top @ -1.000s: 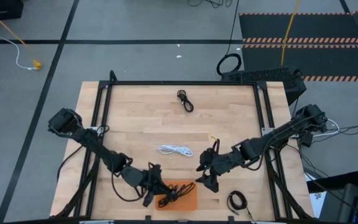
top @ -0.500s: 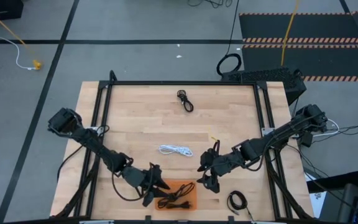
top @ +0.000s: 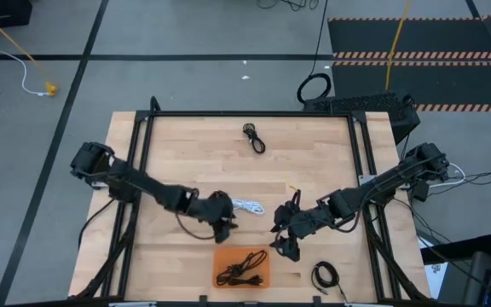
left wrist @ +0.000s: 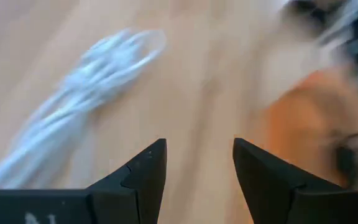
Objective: Pick and place USB-C Cables
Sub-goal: Put the white charger cable into the orange bin
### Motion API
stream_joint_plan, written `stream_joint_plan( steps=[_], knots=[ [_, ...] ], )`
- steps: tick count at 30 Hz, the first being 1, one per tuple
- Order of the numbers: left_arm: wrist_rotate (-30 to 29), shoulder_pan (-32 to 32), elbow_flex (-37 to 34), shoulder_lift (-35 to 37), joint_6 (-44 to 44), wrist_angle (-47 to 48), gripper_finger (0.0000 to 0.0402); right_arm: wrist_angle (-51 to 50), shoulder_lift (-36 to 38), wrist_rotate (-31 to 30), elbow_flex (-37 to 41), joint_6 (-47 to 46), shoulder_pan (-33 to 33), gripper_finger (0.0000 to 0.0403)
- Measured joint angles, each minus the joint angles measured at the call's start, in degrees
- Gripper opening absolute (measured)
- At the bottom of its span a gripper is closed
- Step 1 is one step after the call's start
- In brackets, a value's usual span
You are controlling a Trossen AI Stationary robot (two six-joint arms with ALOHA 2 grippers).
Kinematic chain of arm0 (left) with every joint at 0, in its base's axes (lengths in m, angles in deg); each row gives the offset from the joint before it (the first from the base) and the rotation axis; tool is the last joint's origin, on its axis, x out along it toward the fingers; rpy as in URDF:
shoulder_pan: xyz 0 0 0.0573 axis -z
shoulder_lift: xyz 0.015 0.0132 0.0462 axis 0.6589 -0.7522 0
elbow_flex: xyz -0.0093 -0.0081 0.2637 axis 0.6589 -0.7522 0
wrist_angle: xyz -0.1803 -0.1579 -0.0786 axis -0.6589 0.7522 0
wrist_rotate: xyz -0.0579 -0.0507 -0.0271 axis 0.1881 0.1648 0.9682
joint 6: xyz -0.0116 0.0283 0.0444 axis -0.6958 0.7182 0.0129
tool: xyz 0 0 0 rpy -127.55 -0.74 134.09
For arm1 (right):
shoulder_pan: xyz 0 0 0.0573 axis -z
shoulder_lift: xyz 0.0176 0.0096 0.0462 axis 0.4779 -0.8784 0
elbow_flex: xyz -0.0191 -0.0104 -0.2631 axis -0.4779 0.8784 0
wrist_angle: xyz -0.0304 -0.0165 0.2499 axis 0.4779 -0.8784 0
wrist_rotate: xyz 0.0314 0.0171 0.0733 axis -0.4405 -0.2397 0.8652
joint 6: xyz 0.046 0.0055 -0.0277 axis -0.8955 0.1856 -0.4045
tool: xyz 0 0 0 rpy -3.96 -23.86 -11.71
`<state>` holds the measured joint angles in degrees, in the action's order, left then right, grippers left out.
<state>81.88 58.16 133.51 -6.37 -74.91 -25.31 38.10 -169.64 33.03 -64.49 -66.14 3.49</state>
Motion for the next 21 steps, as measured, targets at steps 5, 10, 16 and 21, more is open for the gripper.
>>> stream_joint_plan(
  steps=[5,10,16,21],
  knots=[
    [0.4,-3.2,0.0,0.0,11.3,7.4,0.0186,-0.9,0.0,0.0,0.0,0.0,0.4,0.0233],
    [0.2,-3.5,0.0,0.0,22.8,6.8,0.0186,-2.2,0.0,0.0,0.0,0.0,1.4,0.0233],
    [-1.7,-3.5,0.0,0.0,32.4,2.0,0.0186,-3.3,0.0,0.0,0.0,0.7,3.1,0.0233],
    [-8.0,-4.6,0.0,0.0,37.1,6.4,0.0186,-3.3,0.0,0.0,0.0,1.6,4.8,0.0233]
  ],
)
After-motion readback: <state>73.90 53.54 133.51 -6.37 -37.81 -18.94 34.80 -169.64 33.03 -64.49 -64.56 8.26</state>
